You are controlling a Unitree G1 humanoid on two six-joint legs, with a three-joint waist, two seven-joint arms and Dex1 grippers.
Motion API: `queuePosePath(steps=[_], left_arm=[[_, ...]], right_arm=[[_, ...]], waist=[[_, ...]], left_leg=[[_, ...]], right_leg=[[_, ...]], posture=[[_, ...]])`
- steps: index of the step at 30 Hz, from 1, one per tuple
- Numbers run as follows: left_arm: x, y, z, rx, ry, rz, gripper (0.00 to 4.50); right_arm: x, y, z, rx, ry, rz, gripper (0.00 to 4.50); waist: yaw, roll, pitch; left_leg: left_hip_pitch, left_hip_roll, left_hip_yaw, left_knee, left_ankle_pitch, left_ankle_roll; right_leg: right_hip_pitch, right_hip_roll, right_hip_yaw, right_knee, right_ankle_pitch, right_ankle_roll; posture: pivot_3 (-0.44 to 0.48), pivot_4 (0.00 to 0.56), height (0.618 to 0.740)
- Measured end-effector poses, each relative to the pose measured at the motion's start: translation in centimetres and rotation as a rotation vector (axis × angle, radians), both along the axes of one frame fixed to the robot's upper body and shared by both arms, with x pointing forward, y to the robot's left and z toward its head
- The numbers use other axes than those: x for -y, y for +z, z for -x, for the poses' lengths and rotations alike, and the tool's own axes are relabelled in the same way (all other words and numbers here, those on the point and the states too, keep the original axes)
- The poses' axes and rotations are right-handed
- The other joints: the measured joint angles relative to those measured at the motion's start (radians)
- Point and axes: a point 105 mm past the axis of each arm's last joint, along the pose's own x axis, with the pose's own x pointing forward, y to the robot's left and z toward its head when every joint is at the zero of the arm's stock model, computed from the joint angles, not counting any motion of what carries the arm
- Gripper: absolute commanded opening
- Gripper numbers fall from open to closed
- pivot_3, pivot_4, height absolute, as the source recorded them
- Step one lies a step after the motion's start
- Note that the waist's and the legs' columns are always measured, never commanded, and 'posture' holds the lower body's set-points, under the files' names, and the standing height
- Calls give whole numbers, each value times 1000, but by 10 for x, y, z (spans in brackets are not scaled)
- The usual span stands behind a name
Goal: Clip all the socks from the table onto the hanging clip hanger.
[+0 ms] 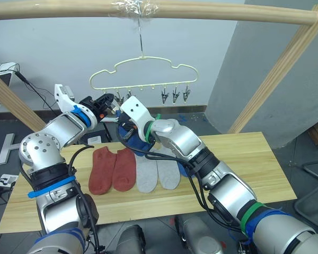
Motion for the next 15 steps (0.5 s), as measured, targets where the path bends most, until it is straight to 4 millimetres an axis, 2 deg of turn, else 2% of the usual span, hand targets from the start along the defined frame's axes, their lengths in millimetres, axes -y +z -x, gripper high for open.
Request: queuePosePath(steps=[15], left_arm=[[0,1,-1,6,6,4,236]], right_arm=[[1,-7,-2,-6,-15,22,39]], waist=[[0,0,0]], left_leg=[[0,0,0,0,0,0]], right_leg=[[0,0,0,0,0,0]], posture=[[-245,178,740]])
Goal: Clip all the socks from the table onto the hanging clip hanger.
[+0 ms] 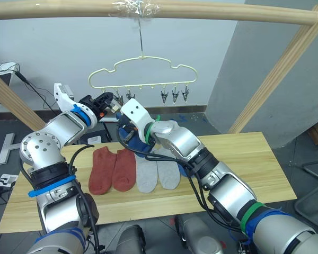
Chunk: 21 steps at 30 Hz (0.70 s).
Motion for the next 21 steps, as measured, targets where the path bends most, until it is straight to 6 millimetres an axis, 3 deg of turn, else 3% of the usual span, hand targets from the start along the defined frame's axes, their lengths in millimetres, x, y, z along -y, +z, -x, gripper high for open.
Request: queuePosePath(steps=[6,21], left_arm=[[2,0,0,-2,-4,-4,236],[4,-1,-1,-3,-12,-7,236]], right_arm=[[1,-3,-5,-3,-11,0,39],[-2,13,-12,32,-13,-24,39]], waist=[[0,0,0],[0,0,0]], left_leg=[[0,0,0,0,0,0],[0,0,0,0,0,0]], right_leg=[[0,0,0,0,0,0],[0,0,0,0,0,0]], posture=[[-242,173,740],[-241,168,740]])
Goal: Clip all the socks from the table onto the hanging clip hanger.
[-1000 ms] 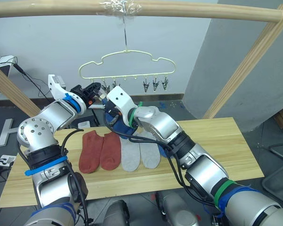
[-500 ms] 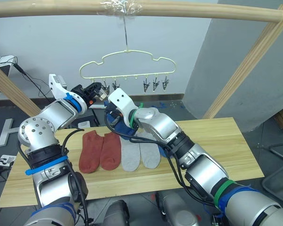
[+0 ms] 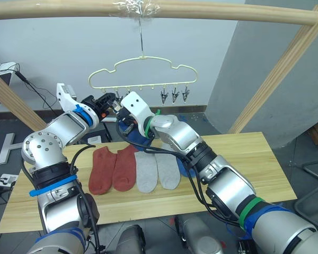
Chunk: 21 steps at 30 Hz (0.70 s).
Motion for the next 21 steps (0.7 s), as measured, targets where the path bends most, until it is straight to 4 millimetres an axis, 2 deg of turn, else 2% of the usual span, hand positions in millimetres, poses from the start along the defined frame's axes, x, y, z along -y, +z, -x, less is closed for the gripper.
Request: queuePosePath(steps=[6,7,13,18,21], left_arm=[[0,0,0,1,1,0,236],[0,0,0,2,1,0,957],[4,-3,0,-4,-16,-15,2777],[2,-2,0,13,-4,-18,2777],[3,2,4,38,-15,-33,2808]], right_arm=[[0,0,0,-2,4,-1,39],[0,0,0,-3,4,-1,0],[-1,0,1,-4,7,-2,0],[-1,0,1,-4,8,-2,0],[-1,0,1,-6,11,-2,716]], waist=[[0,0,0],[0,0,0],[0,0,0],[0,0,0],[0,0,0]], left_leg=[[0,0,0,0,0,0],[0,0,0,0,0,0],[0,0,0,0,0,0],[0,0,0,0,0,0],[0,0,0,0,0,0]], right_leg=[[0,0,0,0,0,0],[0,0,0,0,0,0],[0,0,0,0,0,0],[0,0,0,0,0,0],[0,0,0,0,0,0]], posture=[[-242,168,740],[-242,168,740],[-243,168,740],[-243,168,740],[-239,167,740]])
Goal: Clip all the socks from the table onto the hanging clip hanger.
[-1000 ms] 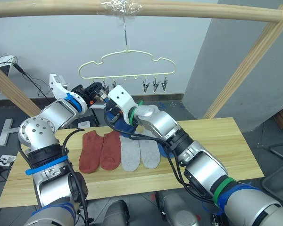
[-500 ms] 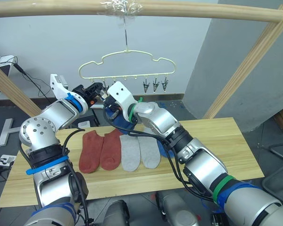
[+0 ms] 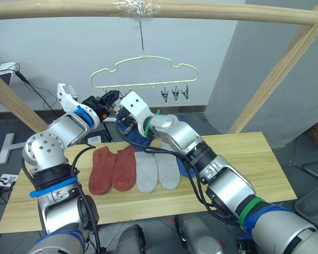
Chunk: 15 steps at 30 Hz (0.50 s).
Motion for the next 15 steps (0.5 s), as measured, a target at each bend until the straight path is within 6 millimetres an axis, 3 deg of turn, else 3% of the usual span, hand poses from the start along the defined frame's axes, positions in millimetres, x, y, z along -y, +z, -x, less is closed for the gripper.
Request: queuePosePath(steps=[8,15], left_arm=[[-2,0,15,27,-6,-118,2808],[-15,-15,33,-2,45,-328,2808]], right_arm=[[0,1,1,-4,5,3,3512],[-3,21,16,34,51,-37,3512]], waist=[[-2,0,0],[3,0,0]], left_leg=[[0,0,0,0,0,0],[0,0,0,0,0,0]], right_leg=[[0,0,0,0,0,0],[0,0,0,0,0,0]], posture=[[-235,167,740],[-218,169,740]])
